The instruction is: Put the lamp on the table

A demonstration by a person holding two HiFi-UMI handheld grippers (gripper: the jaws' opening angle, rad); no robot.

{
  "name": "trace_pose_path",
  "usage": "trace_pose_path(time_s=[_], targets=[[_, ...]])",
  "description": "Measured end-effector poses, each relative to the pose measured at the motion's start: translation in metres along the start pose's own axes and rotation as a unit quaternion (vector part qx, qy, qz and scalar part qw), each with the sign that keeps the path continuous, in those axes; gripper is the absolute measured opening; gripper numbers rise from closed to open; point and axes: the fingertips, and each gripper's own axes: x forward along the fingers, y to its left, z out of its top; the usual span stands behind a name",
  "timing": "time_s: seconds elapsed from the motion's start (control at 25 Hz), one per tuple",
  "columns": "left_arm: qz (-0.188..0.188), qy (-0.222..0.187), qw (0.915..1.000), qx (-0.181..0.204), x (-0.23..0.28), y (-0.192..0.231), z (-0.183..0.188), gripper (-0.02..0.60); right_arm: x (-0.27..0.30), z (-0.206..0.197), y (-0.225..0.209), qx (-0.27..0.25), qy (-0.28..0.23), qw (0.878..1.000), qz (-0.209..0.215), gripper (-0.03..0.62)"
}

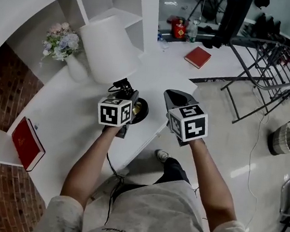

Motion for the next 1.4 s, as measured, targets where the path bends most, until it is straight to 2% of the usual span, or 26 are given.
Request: trace_pose_path(time_s=[0.2, 0.44, 0.92, 1.16, 1.4], targets=[[0.007, -0.016, 0.9996, 0.024, 0.016, -0.002, 0.004, 0.066, 0.008, -0.010, -0.011, -0.009, 0.021, 1.000, 0.002, 0.005], [0.016, -0.030, 0.9988, 0.035, 0.039, 0.006, 0.017, 0.066, 0.023, -0.009, -0.033, 0.005, 0.021, 1.000, -0.007, 0.005], [0.043, -0.043, 0.9963, 0.060, 0.085, 0.028, 0.045, 0.066, 0.069, 0.004, -0.059, 0.008, 0.018, 0.999, 0.025, 0.005], [0.059, -0.046, 0.9936, 0.085, 0.106, 0.044, 0.047, 0.066, 0.093, 0.004, -0.068, -0.004, 0.019, 0.999, 0.027, 0.005], [0.071, -0.056, 0.9907, 0.102, 0.120, 0.057, 0.046, 0.066, 0.113, 0.002, -0.076, 0.007, 0.012, 1.000, 0.024, 0.005]])
